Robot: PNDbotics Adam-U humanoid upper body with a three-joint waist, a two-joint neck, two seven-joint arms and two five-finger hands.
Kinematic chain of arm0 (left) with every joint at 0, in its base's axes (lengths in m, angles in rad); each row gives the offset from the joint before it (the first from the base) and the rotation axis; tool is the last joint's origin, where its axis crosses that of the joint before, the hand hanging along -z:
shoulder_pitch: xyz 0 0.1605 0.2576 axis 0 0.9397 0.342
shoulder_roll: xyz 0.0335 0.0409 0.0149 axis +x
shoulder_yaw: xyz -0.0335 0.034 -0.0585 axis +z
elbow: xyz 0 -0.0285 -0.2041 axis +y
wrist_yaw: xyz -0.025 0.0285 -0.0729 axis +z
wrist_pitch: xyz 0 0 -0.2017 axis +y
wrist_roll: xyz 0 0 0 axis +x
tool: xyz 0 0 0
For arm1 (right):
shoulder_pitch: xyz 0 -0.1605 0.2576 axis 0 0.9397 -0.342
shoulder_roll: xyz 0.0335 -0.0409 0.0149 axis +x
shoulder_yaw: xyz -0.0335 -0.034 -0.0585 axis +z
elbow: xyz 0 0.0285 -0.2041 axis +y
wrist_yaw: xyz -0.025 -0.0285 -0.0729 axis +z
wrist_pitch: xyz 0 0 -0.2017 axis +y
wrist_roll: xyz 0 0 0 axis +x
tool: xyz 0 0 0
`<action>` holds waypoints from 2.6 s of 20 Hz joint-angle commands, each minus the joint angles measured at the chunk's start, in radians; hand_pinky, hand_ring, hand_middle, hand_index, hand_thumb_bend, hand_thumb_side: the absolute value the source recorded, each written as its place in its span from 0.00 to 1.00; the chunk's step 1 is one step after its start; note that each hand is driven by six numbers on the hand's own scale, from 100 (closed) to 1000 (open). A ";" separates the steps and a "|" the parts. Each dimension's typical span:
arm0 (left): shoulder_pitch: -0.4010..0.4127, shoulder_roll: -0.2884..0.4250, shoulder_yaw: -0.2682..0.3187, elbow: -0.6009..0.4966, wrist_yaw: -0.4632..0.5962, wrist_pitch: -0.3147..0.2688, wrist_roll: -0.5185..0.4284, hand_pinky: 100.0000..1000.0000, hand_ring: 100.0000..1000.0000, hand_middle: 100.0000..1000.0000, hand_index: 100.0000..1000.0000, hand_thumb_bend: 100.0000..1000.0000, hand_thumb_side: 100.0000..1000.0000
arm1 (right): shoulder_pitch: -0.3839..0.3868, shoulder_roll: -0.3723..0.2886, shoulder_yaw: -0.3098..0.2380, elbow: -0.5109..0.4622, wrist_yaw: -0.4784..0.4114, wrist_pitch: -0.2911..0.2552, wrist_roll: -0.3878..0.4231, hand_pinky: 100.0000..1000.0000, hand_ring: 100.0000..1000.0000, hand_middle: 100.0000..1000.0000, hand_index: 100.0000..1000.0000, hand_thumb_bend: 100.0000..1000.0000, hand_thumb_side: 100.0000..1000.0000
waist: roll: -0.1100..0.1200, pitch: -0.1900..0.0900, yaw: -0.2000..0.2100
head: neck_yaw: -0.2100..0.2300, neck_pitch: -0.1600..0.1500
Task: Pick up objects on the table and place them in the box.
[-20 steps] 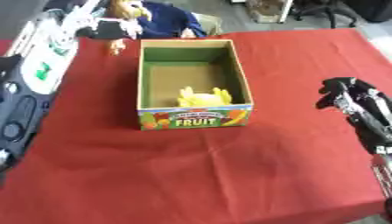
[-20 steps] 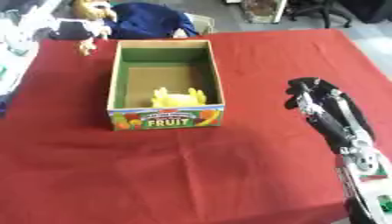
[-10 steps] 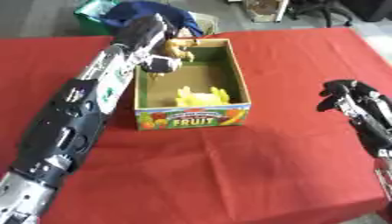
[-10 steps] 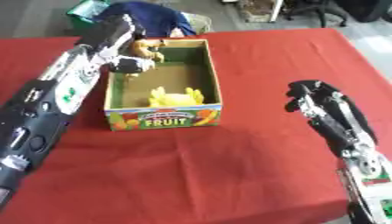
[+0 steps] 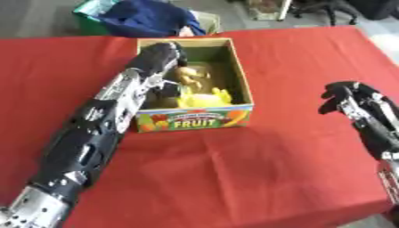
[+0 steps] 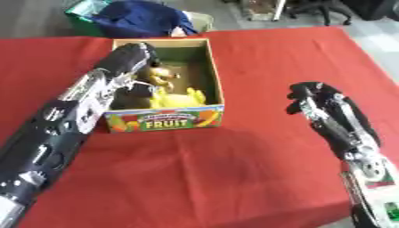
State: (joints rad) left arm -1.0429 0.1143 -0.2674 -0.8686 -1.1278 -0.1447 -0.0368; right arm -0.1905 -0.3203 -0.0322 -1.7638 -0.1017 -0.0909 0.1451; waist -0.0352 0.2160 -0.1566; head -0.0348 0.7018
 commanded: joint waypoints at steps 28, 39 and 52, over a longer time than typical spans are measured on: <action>0.237 0.318 0.118 -0.610 0.916 0.163 0.166 0.62 0.56 0.54 0.67 0.25 0.62 | 0.003 -0.031 -0.023 -0.008 -0.002 -0.005 -0.015 0.53 0.48 0.53 0.67 0.00 0.50 | -0.007 -0.024 0.079 | -0.048 0.016; 0.653 0.337 0.260 -0.995 1.095 0.185 0.365 0.60 0.54 0.51 0.66 0.26 0.44 | -0.040 -0.058 -0.018 -0.026 -0.036 -0.020 -0.008 0.54 0.48 0.53 0.67 0.00 0.46 | -0.001 -0.043 0.136 | 0.037 0.048; 0.798 0.264 0.274 -0.965 1.112 0.158 0.428 0.59 0.52 0.50 0.64 0.24 0.45 | -0.068 -0.051 -0.019 -0.044 -0.061 -0.017 -0.008 0.54 0.48 0.52 0.67 0.00 0.45 | -0.006 -0.045 0.149 | 0.070 0.058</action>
State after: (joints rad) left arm -0.2385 0.3685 -0.0031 -1.8270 -0.0214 0.0168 0.3834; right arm -0.2473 -0.3482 -0.0431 -1.7832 -0.1532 -0.1070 0.1381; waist -0.0441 0.1849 -0.0080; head 0.0329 0.7550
